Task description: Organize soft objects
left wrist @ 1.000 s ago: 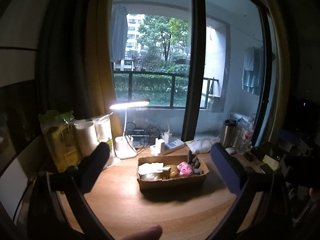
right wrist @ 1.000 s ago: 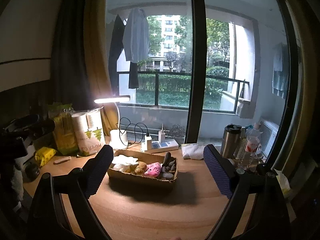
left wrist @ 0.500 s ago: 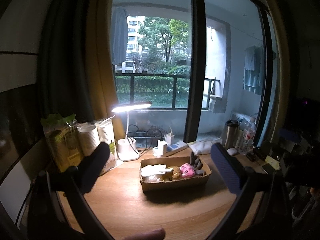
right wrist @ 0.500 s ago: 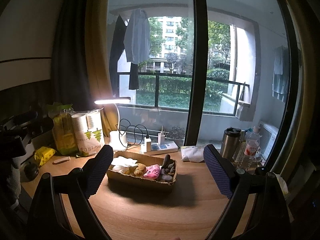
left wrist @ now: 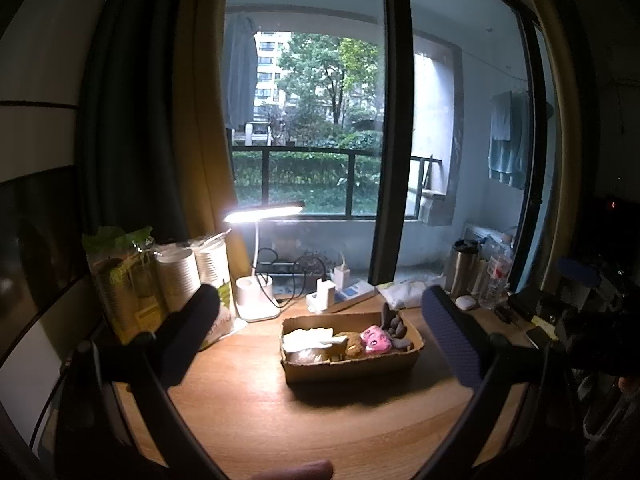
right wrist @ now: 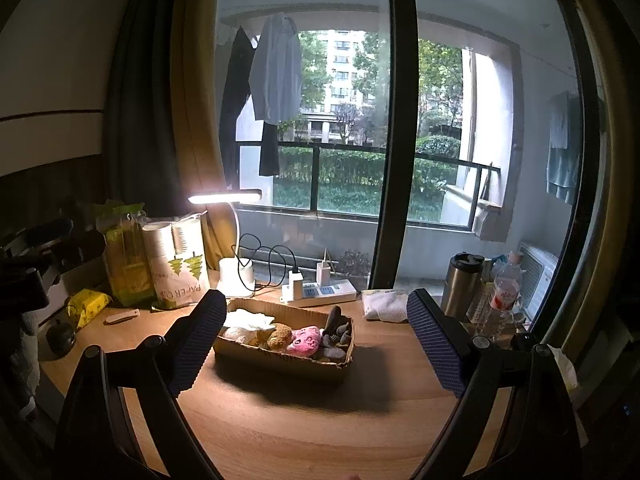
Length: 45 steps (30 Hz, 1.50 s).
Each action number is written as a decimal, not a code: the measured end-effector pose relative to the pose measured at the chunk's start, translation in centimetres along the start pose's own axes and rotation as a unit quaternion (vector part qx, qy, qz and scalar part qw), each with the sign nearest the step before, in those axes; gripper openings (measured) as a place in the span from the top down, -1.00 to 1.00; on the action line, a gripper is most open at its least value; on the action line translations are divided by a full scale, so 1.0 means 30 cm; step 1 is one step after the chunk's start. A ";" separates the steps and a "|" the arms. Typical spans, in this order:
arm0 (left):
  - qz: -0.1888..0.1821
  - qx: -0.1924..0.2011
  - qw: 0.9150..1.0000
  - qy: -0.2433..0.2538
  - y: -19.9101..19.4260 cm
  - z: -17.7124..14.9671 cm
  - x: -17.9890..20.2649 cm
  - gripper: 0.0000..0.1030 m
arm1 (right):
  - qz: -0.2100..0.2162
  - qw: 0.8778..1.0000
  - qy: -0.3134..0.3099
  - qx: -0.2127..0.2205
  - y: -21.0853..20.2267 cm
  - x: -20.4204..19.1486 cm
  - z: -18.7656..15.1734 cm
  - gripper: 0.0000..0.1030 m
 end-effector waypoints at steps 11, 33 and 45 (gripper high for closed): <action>-0.001 -0.001 1.000 0.001 0.008 -0.005 0.002 -0.98 | 0.000 1.000 0.001 -0.003 0.001 0.007 -0.006 -0.82; -0.004 -0.003 1.000 0.003 0.010 -0.012 0.016 -0.98 | 0.000 1.000 0.001 -0.005 0.004 0.007 -0.008 -0.82; -0.003 -0.003 1.000 0.002 0.011 -0.012 0.017 -0.98 | 0.000 1.000 0.001 -0.005 0.005 0.008 -0.009 -0.82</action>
Point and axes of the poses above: each gripper's, at about its wrist camera, not at the fingertips, and y roughly the way its jaws point, x to its right, z to its top, the point moved 4 cm from there along y, roughly the way its jaws point, and after that the axes turned 1 degree about -x, right-handed, at the moved point
